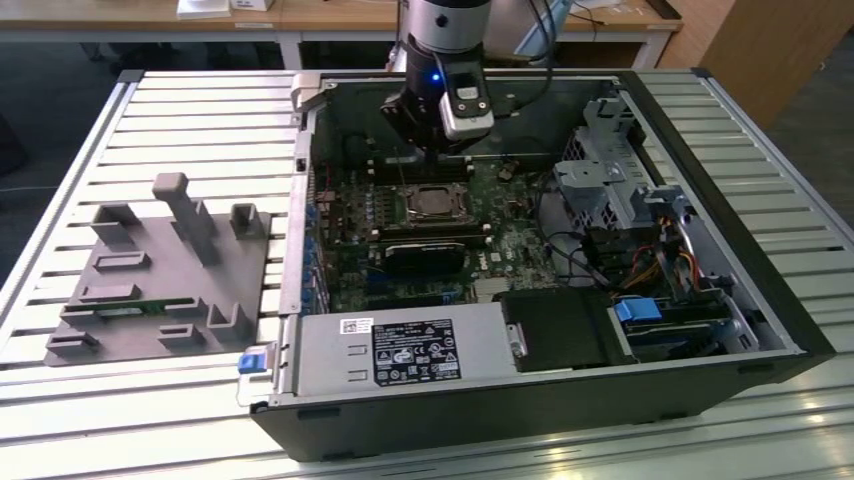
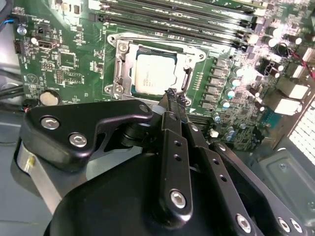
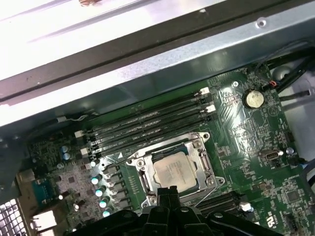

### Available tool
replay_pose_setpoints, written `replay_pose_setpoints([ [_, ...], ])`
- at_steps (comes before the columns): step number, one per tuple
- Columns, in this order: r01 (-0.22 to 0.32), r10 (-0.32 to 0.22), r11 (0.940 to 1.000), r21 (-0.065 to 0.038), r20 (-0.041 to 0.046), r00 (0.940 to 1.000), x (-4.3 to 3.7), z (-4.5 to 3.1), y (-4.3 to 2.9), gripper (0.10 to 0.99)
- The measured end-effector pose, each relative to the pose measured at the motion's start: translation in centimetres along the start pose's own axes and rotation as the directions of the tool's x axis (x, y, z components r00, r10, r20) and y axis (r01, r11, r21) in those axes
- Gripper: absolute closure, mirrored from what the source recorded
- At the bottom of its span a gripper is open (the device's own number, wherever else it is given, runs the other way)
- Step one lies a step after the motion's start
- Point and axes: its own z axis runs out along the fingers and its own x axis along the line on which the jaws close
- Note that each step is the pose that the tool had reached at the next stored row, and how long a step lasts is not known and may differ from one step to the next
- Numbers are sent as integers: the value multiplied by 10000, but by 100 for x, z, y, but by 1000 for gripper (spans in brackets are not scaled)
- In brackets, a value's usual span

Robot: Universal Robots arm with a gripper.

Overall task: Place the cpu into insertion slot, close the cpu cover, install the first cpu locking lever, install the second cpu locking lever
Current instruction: 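Install the first cpu locking lever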

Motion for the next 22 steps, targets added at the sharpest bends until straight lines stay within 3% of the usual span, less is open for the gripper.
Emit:
replay_pose_setpoints([
  [4,300,-299,9995,-50,146,9994,1,3,1,980],
  [8,843,-842,9964,-57,180,9963,1,3,1,980],
  [11,1348,-1347,9909,-58,187,9907,1,5,1,980],
  [16,2227,-2226,9749,-44,177,9747,1,8,0,980],
  [22,3271,-3270,9450,-32,155,9449,0,19,0,980],
])
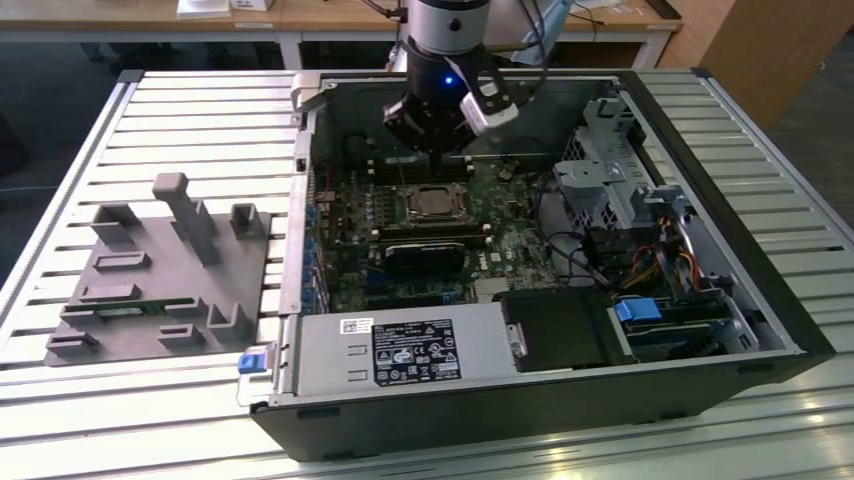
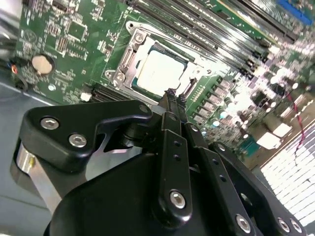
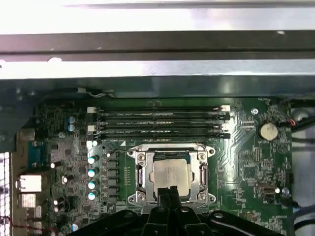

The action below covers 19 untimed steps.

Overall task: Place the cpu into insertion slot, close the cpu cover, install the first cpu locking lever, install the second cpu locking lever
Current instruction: 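Install the first cpu locking lever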

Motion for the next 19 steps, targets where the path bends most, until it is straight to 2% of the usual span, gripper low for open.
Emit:
replay_pose_setpoints([
  [4,174,-174,9998,-65,7,9998,40,5,-1,980],
  [10,178,-177,9998,-68,69,9998,224,9,-2,980],
  [19,179,-178,9998,-67,107,9998,304,15,-3,980],
])
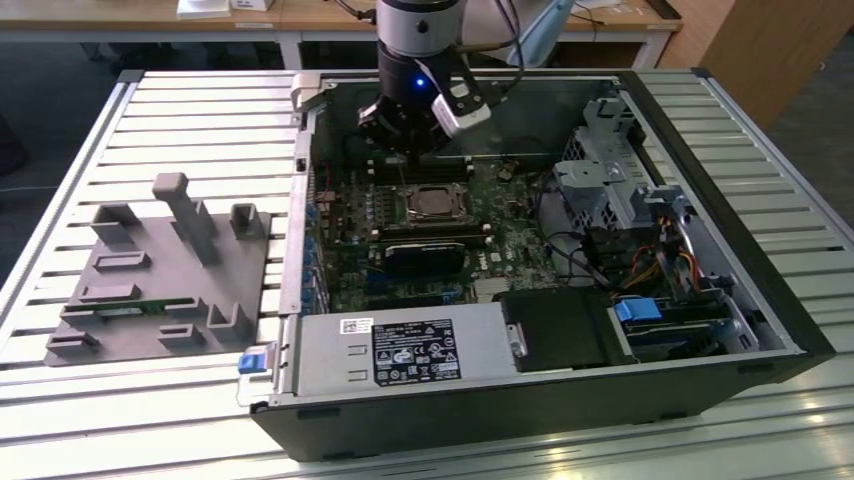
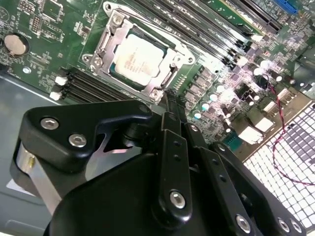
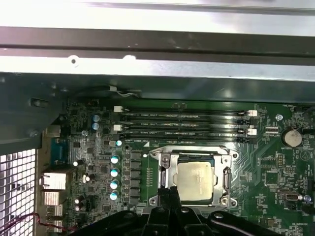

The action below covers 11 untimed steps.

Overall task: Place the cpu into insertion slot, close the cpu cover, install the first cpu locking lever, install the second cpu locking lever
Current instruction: 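Install the first cpu locking lever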

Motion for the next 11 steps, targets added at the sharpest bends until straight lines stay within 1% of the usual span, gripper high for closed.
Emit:
replay_pose_setpoints([
  [5,1,-1,10000,-1,36,10000,103,6,1,980],
  [8,2,-2,10000,-2,44,10000,144,8,2,980],
  [11,1,-1,10000,0,44,10000,166,8,4,980],
])
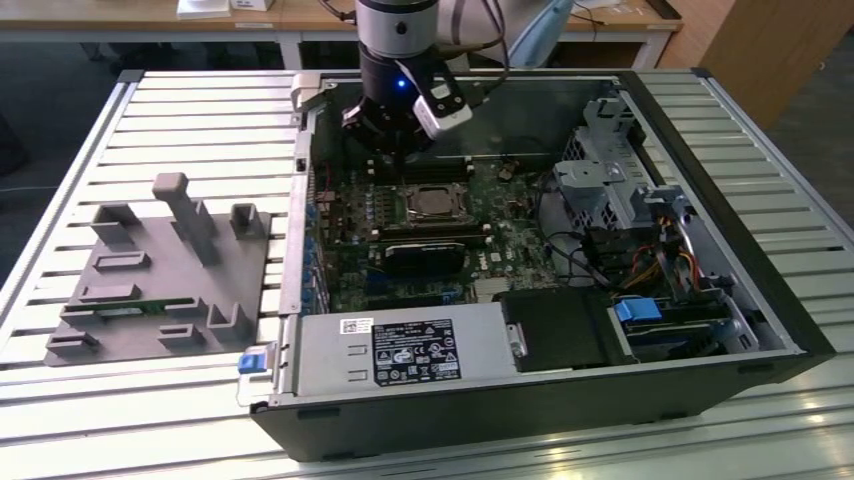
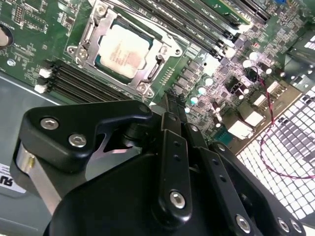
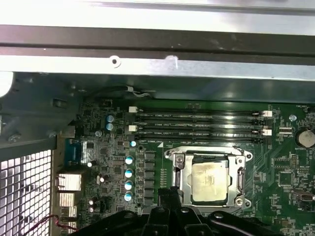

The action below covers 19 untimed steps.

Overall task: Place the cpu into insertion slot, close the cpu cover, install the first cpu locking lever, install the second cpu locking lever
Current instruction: 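Install the first cpu locking lever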

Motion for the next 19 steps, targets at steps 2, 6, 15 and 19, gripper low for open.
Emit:
replay_pose_setpoints([
  [2,0,0,10000,0,0,10000,12,1,2,980],
  [6,0,0,10000,0,1,10000,35,1,6,980],
  [15,1,-1,10000,0,0,10000,78,10,58,980],
  [19,0,0,10000,-1,1,10000,91,18,119,980],
])
